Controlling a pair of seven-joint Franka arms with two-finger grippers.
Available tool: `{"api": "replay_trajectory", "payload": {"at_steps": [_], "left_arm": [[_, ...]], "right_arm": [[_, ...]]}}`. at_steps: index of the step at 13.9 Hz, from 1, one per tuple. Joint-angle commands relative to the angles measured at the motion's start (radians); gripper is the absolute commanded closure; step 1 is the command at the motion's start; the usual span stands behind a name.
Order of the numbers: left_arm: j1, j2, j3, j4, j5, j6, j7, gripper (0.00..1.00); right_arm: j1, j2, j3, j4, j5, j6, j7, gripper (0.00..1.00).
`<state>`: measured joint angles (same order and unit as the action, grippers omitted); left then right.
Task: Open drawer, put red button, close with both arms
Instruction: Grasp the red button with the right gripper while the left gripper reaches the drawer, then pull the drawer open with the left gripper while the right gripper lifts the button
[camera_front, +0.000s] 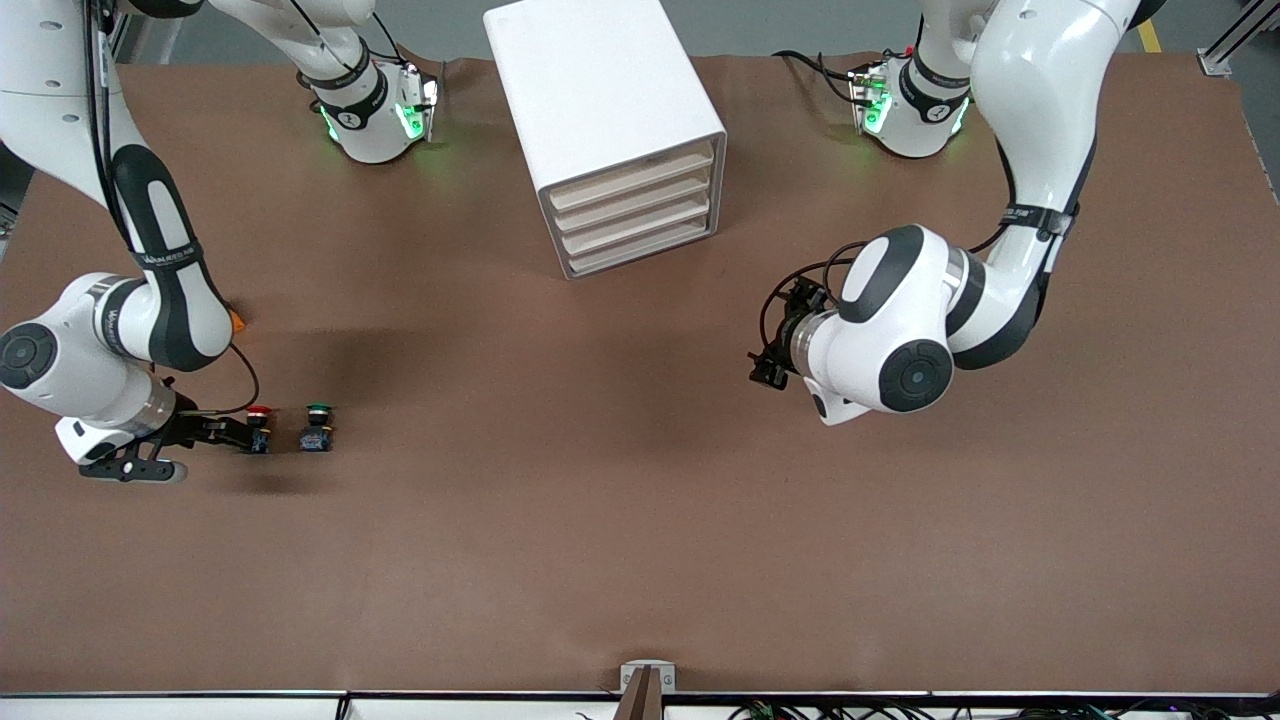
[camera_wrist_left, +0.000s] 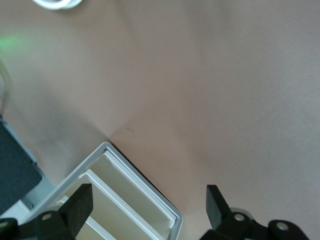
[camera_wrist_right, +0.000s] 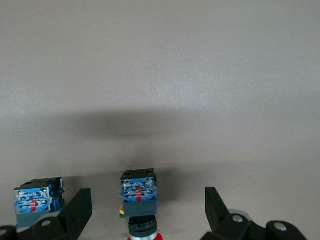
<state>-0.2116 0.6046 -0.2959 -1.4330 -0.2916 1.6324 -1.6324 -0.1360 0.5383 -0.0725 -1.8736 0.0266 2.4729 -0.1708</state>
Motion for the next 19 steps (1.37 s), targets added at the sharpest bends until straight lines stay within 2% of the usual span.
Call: {"api": "replay_trajectory", "payload": {"at_steps": [1,5,7,13,19], "left_arm": [[-0.002,0.050,-0.005,0.037,-0.070,-0.045,-0.061,0.00],[-0.003,0.086,-0.005,0.036,-0.184,-0.101,-0.151,0.00],[-0.005,0.107,-0.006,0.034,-0.204,-0.135,-0.208,0.00],[-0.018,0.182,-0.006,0.029,-0.360,-0.278,-0.372,0.00],[-0.017,0.267,-0.005,0.026,-0.481,-0.293,-0.536,0.00]], "right_arm": [[-0.004,0.020,0.011,-0.002,0.015,0.020,-0.006,0.00],[-0.002,0.088,0.023,-0.001,0.016,0.103,-0.003,0.00],[-0.004,0.088,0.023,-0.001,0.018,0.101,-0.003,0.00],[-0.011,0.080,0.027,-0.025,0.018,0.093,-0.010,0.00],[-0.014,0.066,0.028,-0.058,0.018,0.096,-0.010,0.00]]}}
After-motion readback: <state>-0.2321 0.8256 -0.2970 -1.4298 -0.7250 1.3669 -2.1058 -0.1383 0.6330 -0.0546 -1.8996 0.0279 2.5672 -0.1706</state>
